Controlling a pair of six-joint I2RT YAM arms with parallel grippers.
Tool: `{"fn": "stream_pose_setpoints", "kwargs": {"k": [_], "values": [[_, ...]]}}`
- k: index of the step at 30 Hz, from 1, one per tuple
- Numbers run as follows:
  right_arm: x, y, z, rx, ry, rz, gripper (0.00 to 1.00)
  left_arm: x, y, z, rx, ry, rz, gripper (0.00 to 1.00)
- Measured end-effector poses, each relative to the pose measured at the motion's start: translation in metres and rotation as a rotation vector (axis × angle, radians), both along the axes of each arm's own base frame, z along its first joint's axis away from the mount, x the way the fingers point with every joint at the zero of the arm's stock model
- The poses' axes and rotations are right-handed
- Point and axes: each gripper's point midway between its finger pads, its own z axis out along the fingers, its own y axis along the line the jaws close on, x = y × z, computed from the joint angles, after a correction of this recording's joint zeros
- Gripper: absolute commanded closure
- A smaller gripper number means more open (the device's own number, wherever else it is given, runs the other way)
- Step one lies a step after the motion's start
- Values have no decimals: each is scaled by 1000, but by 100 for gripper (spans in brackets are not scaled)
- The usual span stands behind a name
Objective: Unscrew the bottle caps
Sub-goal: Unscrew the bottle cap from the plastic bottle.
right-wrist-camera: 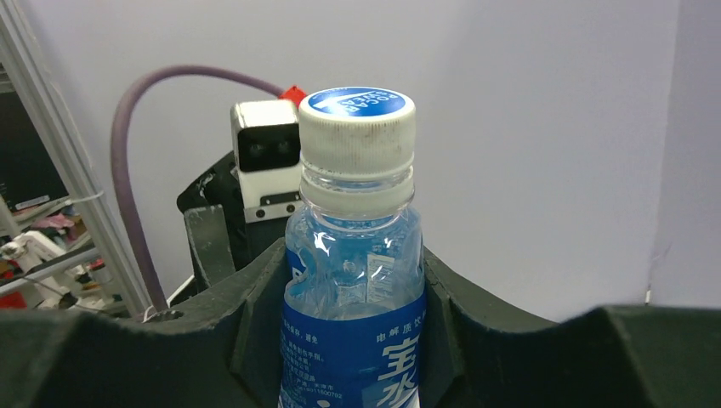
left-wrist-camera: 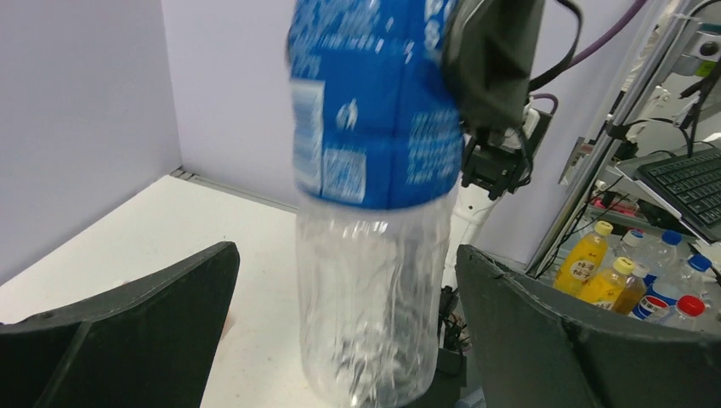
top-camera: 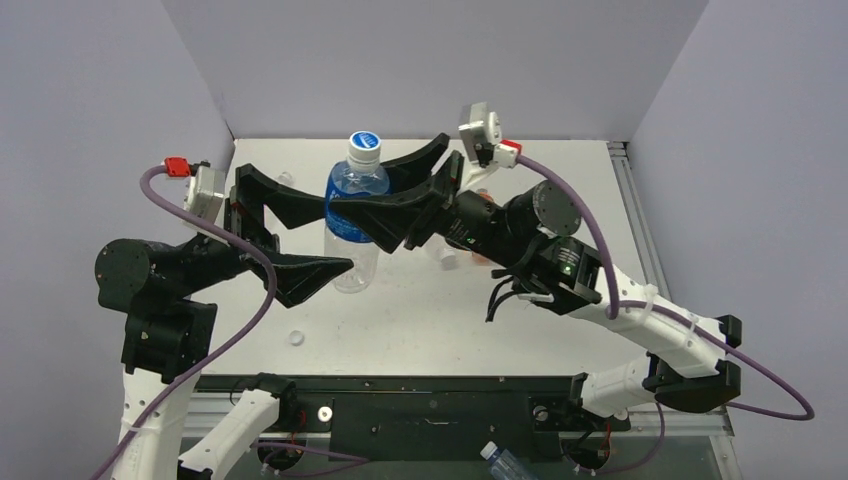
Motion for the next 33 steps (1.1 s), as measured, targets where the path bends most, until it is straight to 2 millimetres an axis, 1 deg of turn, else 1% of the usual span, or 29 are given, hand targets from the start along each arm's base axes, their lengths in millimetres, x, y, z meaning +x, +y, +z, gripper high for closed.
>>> {"fn": "stream_pose_setpoints", "kwargs": {"k": [5,6,7,8,10,11,12,13,14,15,16,17,18,19,21,24,27,30,33], "values": [[-5,31,-24,-57,25,56,100,-16,-1,14,-30,-24,-66,4],[-5,36,-28,-67,27,62,100,-18,-2,16,-33,-29,-75,2],[-7,40,-32,-75,28,70,100,-21,-2,17,-36,-30,-86,4],[-9,43,-34,-81,29,76,100,-23,-2,18,-36,-35,-94,8],[-12,48,-37,-89,27,86,100,-26,-2,18,-34,-38,-112,24],[-14,49,-37,-90,25,92,100,-27,-3,18,-31,-42,-120,41],[-17,50,-36,-89,21,100,100,-28,-3,18,-29,-44,-126,49],[-20,50,-36,-90,18,111,100,-27,-3,18,-27,-55,-124,63],[-23,50,-34,-88,9,116,97,-27,-4,18,-23,-55,-131,73],[-24,49,-33,-90,-2,116,84,-28,-4,17,-18,-55,-141,77],[-26,49,-33,-96,-10,124,77,-28,-4,17,-17,-59,-142,83],[-28,48,-33,-101,-16,128,66,-29,-4,17,-16,-63,-142,86],[-28,48,-34,-110,-23,129,59,-29,-4,16,-13,-65,-145,88],[-29,48,-34,-118,-26,130,41,-29,-4,16,-11,-71,-145,89],[-28,47,-36,-139,-22,127,28,-29,-4,14,0,-95,-138,93],[-19,40,-35,-167,3,88,25,-26,-3,5,38,-153,-109,99],[-10,27,-23,-177,22,46,23,-18,0,-6,80,-222,-45,100],[-7,10,-1,-165,37,7,22,-9,4,-14,110,-272,19,100],[-8,-9,29,-121,35,-22,21,2,7,-18,129,-304,80,100]]}}
